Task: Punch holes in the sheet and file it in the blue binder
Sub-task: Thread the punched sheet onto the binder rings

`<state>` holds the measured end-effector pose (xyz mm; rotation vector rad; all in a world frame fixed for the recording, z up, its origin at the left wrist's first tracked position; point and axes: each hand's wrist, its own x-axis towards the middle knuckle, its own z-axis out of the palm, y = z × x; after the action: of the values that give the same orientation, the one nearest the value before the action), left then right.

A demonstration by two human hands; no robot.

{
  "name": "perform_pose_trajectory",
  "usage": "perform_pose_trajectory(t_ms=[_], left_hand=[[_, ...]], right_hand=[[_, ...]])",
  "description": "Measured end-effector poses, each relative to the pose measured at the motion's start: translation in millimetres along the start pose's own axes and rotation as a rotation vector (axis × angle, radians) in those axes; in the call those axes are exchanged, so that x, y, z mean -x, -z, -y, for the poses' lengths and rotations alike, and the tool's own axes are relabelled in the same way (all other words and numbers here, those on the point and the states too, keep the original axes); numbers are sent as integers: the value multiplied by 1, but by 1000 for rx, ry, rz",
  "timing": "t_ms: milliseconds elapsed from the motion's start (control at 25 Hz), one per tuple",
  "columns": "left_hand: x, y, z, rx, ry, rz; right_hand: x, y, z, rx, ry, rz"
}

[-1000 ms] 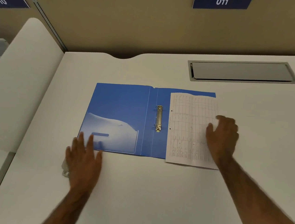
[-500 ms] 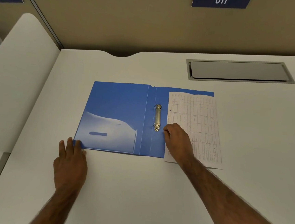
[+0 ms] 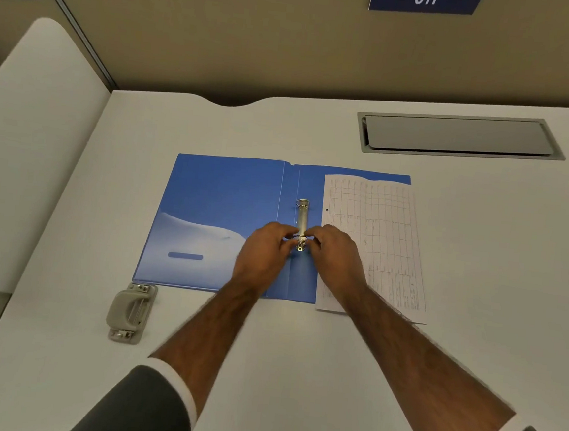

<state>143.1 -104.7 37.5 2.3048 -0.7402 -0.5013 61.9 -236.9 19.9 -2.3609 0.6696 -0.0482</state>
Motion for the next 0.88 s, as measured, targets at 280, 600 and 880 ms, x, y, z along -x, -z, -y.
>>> perform_pose_trajectory(t_ms=[280,600,880], left_hand=[[-15,-14,14,-147,-46,7],[-20,-23,17,-202,-63,-29],[-21,-22,22,-318,-187,-132]], right_hand=[[-10,5,13,268,85,64],[-8,3,18,275,88,81],[-4,-5,16,233,79,25]])
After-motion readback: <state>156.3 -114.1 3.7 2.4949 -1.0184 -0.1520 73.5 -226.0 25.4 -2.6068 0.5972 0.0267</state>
